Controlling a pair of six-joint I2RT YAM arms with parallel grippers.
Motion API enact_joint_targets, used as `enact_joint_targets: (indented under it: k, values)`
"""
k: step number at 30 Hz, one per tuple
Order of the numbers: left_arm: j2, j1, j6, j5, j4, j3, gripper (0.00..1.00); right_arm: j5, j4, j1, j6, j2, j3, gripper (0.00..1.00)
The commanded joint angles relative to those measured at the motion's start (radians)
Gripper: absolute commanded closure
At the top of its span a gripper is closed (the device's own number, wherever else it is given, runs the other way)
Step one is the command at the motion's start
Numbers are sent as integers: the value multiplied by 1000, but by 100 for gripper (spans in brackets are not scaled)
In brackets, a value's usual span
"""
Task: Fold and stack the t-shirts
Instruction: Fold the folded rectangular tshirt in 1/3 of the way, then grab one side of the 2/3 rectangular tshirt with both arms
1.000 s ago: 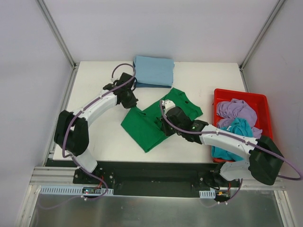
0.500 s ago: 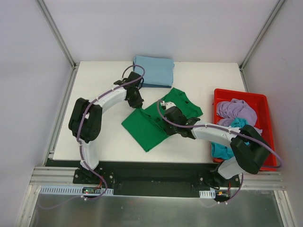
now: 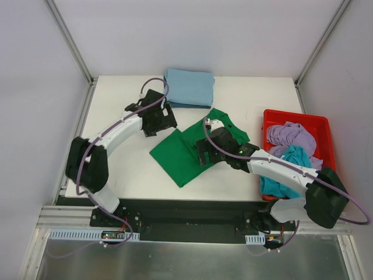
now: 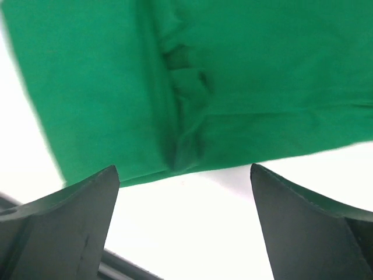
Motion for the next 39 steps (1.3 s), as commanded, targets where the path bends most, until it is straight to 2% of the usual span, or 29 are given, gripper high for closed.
enact_joint_targets:
  k: [1, 4, 7, 10, 13, 17, 20, 24, 27, 32, 35, 37, 39]
  values:
    - [-241, 83, -28, -80, -14, -166, 1, -341, 143, 29, -22, -49, 7, 4]
    - [-367, 156, -50, -93, -14, -311, 1, -447, 182, 89, -20, 40, 68, 4]
    - [-459, 210, -59, -100, -14, -423, 1, -415, 162, 134, -25, 168, 156, 4]
    - [-499, 226, -54, -109, -14, -467, 1, -395, 121, 132, -11, 291, 243, 4]
    - [-511, 236, -48, -95, -14, -481, 1, -320, 70, 109, -43, 363, 309, 4]
    - [-511, 241, -42, -80, -14, -486, 1, -277, 1, -9, -31, 440, 344, 4]
    - [-504, 244, -39, -68, -14, -491, 1, -148, -40, -66, -49, 434, 352, 4]
    - [-476, 244, -37, -51, -14, -486, 1, -61, -71, -95, -80, 353, 349, 4]
    - [-446, 244, -43, -46, -12, -483, 1, -71, -86, -87, -114, 283, 322, 4]
    - [-357, 244, -37, 27, 37, -474, 3, -133, 18, 82, -275, 157, 204, 4]
    - [-285, 244, -31, 152, 101, -471, 15, -131, 32, 221, -327, 167, 186, 4]
    - [-236, 244, -36, 224, 135, -464, 25, -78, 18, 299, -364, 210, 203, 4]
    - [-188, 246, -40, 250, 146, -457, 34, -36, -9, 356, -379, 271, 234, 2]
